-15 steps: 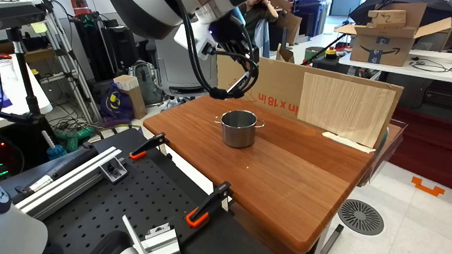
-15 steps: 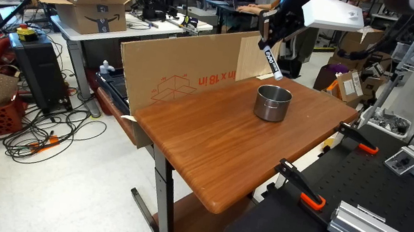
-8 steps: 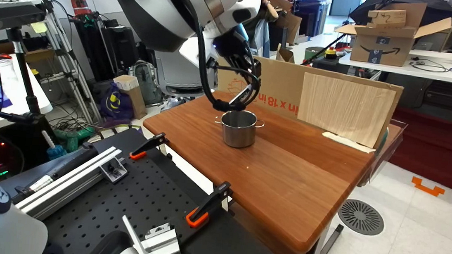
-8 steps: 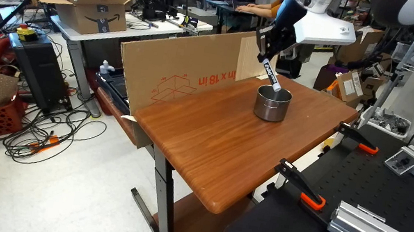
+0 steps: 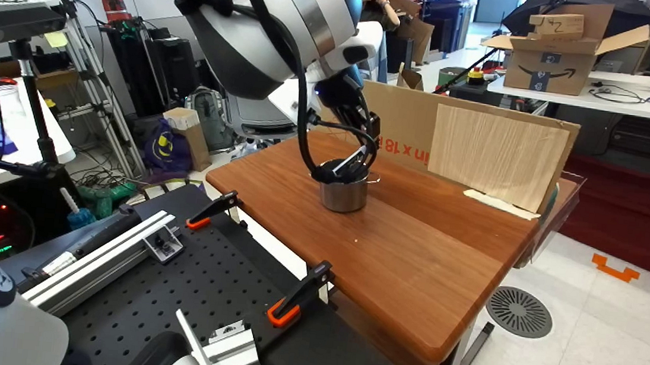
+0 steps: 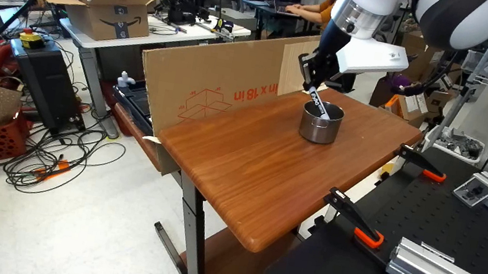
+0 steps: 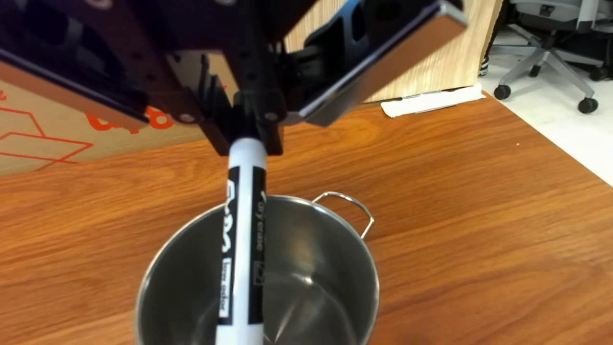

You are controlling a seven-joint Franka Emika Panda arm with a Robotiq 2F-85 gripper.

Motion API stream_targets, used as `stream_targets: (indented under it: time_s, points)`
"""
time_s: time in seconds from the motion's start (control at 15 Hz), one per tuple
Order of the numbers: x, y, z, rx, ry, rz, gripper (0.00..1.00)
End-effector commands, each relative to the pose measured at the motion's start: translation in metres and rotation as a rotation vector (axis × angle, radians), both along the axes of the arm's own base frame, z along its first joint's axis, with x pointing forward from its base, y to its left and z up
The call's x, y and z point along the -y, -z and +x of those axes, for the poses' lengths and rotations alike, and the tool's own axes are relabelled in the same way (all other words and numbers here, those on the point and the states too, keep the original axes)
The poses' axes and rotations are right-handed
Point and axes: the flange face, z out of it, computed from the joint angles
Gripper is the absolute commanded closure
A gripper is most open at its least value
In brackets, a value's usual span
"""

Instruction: Put the marker in the pot

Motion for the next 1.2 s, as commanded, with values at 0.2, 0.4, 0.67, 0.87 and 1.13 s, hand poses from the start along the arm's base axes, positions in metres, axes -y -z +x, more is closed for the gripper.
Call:
stream_targets:
  time_s: [0.2,0.4,0.67,0.87,1.13]
  points:
    - [-0.004,0.027,0.006,-0.029,0.006,-0.007,0.55]
    - [-0.007,0.031,0.004,-0.039,0.008,0.001,0.42]
    - [-0.01,0.035,0.004,-0.046,0.006,0.005,0.12]
    - [-0.012,0.036,0.003,-0.049,0.001,0.005,0.0]
    - [-0.015,0.034,0.002,-0.048,-0.004,0.008,0.0]
